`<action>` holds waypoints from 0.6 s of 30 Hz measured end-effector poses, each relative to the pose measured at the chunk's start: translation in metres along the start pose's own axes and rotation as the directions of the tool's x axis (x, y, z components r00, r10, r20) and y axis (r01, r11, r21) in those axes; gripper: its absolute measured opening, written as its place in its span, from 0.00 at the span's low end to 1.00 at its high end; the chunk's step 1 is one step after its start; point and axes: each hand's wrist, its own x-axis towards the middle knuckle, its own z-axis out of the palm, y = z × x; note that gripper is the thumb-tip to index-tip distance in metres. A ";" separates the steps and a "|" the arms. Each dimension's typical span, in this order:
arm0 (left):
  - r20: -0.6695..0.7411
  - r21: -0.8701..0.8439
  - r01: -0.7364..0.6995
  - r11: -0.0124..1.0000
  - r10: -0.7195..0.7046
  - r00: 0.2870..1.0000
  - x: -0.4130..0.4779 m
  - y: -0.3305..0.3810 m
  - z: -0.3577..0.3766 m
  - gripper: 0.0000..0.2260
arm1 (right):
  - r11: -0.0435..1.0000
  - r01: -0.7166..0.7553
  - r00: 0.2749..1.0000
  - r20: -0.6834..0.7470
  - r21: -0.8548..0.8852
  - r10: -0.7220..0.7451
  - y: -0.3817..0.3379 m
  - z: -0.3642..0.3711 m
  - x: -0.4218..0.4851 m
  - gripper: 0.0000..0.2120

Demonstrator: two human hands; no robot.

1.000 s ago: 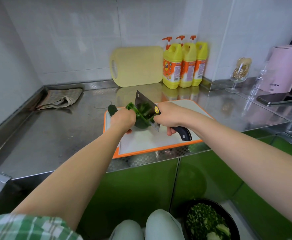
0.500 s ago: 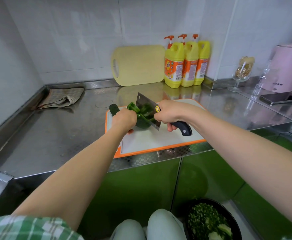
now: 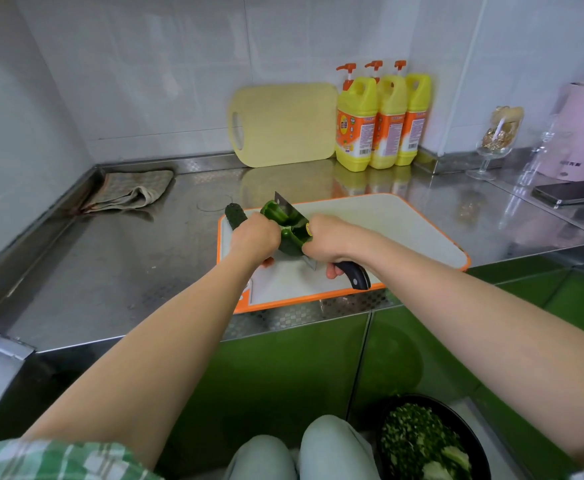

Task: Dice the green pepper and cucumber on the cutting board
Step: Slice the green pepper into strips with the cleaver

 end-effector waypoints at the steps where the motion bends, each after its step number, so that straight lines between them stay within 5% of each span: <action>1: 0.017 0.029 0.001 1.000 -0.001 1.000 -0.001 -0.001 0.000 0.12 | 1.000 0.002 1.000 0.003 -0.014 -0.002 0.000 0.002 0.002 0.10; 7: 0.046 0.092 -0.026 0.995 0.022 0.999 0.000 -0.004 0.000 0.12 | 0.999 0.006 1.000 0.005 0.041 -0.006 0.008 -0.002 -0.001 0.05; 10: 0.014 -0.049 0.021 0.999 -0.020 1.000 0.005 -0.007 0.001 0.04 | 1.000 0.009 1.000 -0.030 0.017 -0.008 0.007 0.003 0.003 0.04; 18: 0.093 -0.101 -0.089 0.991 0.098 0.991 0.003 -0.021 -0.008 0.08 | 0.995 0.030 0.996 -0.085 0.091 -0.023 0.007 0.004 0.012 0.02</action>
